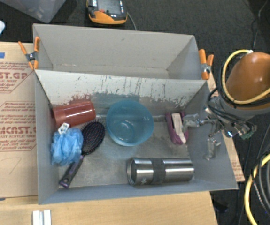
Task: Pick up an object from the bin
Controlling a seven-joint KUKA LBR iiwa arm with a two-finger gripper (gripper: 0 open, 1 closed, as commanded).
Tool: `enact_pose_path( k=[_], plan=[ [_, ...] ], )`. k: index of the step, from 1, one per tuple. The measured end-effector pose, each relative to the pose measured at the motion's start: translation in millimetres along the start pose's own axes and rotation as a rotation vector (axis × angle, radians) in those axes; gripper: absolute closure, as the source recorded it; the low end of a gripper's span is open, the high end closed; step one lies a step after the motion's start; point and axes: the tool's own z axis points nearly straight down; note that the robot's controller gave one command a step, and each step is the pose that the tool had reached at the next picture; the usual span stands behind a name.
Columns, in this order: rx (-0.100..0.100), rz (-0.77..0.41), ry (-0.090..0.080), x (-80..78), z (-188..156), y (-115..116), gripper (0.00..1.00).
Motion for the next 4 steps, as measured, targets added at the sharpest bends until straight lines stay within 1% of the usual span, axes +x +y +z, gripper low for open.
enact_pose_path(
  k=[1, 2, 3, 4],
  plan=[
    [0.002, 0.023, -0.001, -1.7, 4.4, -3.2, 0.0],
    [0.001, -0.453, -0.001, 38.6, 22.3, 25.5, 0.0],
    [0.004, -0.36, -0.007, -26.6, 45.9, 3.6, 0.0],
    [-0.007, -0.097, 0.004, 17.2, -56.1, 27.1, 0.0]
  ],
)
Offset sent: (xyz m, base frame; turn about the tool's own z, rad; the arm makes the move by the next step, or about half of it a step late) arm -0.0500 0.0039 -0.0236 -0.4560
